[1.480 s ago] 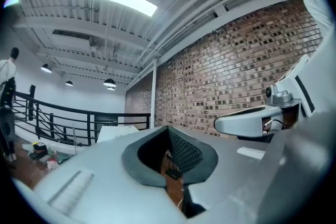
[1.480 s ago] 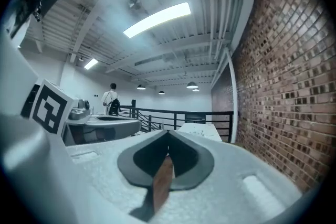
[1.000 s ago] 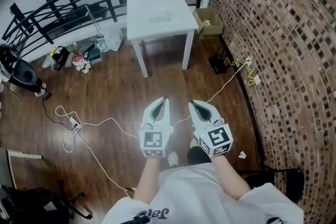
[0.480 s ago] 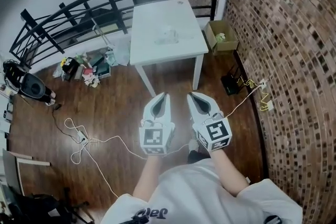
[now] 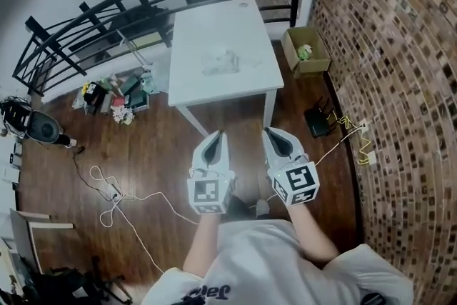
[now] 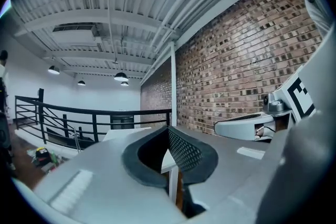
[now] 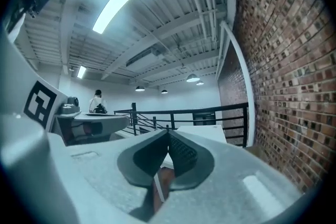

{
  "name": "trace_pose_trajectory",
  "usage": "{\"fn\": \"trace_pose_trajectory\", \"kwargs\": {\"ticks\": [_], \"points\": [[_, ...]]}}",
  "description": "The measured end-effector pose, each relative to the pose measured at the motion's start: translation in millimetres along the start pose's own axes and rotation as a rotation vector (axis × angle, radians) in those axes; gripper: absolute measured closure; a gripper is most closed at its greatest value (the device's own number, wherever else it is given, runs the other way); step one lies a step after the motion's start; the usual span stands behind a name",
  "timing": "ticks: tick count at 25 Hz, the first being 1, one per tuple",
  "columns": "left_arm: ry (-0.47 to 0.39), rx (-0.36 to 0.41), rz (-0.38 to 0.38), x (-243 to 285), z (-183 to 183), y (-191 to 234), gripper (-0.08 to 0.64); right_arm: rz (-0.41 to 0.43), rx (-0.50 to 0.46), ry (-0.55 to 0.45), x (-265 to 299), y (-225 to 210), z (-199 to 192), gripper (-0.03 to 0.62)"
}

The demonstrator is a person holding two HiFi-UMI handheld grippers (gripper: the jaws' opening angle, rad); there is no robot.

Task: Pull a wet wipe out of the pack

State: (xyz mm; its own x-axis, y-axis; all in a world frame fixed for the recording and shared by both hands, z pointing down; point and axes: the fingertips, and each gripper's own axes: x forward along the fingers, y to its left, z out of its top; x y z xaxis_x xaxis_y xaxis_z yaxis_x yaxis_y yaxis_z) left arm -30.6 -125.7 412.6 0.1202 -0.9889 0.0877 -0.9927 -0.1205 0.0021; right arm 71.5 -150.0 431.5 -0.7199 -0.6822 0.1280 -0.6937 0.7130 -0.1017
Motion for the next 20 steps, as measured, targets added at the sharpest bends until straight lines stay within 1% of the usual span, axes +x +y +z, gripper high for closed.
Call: {"fn": "trace_pose_trajectory", "kwargs": {"ticks": [3, 5, 9, 11, 14, 18, 20], "points": [[0.005, -0.001, 0.001, 31.8, -1.4, 16.3, 0.548, 0.008, 0.0, 0.014, 33.0, -14.5, -0.3, 0.6], [0.005, -0.006, -0.015, 56.9, -3.6, 29.0, 0.547, 0.009, -0.011, 0.014, 58.7, -24.3, 2.3, 0.6], [-0.03, -0.008, -0.043, 125.8, 1.6, 64.0, 0.546, -0.001, -0.044, 0.01, 123.9, -53.1, 9.3, 0.6], [-0.055, 0.002, -0.041, 165.5, 9.9, 89.1, 0.546, -0.013, -0.067, 0.004, 164.2, -70.6, 18.4, 0.6], [-0.057, 0.008, -0.033, 220.0, 22.2, 131.5, 0.546, -0.031, -0.091, 0.006, 225.7, -90.8, 38.0, 0.6], [-0.099, 0.013, -0.06, 271.1, 46.4, 182.9, 0.546, -0.049, -0.128, -0.021, 295.1, -104.4, 71.4, 0.6], [-0.107, 0.008, -0.048, 289.5, 47.9, 209.1, 0.545, -0.046, -0.148, -0.006, 322.7, -110.4, 72.6, 0.6]]}}
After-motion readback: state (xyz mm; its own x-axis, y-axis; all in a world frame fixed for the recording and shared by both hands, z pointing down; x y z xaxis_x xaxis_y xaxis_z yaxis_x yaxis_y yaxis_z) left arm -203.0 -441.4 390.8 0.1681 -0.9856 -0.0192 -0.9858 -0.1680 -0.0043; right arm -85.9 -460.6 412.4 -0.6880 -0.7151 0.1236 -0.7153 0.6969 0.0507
